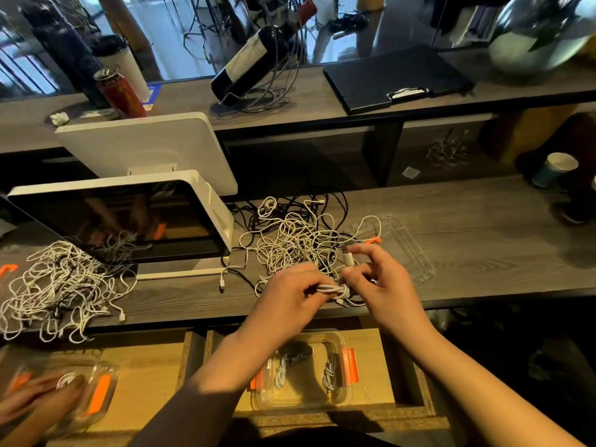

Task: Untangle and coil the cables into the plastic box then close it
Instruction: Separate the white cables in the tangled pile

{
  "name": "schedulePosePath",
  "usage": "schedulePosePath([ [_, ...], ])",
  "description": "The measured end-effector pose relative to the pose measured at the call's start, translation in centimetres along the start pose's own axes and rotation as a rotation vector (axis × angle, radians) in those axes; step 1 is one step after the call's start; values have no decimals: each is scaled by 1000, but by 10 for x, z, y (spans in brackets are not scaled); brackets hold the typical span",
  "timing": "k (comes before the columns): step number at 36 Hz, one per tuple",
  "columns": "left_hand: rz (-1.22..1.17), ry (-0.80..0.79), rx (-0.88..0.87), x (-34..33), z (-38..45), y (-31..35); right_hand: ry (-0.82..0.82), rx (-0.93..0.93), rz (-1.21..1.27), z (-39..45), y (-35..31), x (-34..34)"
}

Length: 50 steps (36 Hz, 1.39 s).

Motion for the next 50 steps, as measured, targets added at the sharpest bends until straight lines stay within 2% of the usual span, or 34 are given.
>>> schedulePosePath([
  [6,-70,165,-13,10,-2,3,-16,70,15,2,-5,2],
  [13,-123,248,22,15,-3,3,-61,78,40,5,-5,1],
  [22,-223,381,67,17,-7,7,-174,74,-52,9,-7,-4],
  [28,-212,361,58,13,-2,9,-185,37,-45,13,-8,1],
  [33,-215,272,3,9,3,15,-268,-72,-25,15,-4,3],
  [36,-291,208,92,3,4,10,-309,-138,61,16,0,4],
  [41,-570,237,300,2,4,-4,-153,-126,195,19,3,11],
  [46,-561,315,315,6,3,-5,-104,-90,165,13,6,3],
  [50,-576,323,345,4,3,-9,9,-64,107,12,10,7],
])
Point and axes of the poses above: each hand's wrist, its own z-axis towards the middle knuckle, its own x-axis out of the back of the hand, y = z × x, the point moved 8 cm from there along z, towards the middle knuckle, and after that the axes turned 2 degrees about -y, right-handed, at the moved point
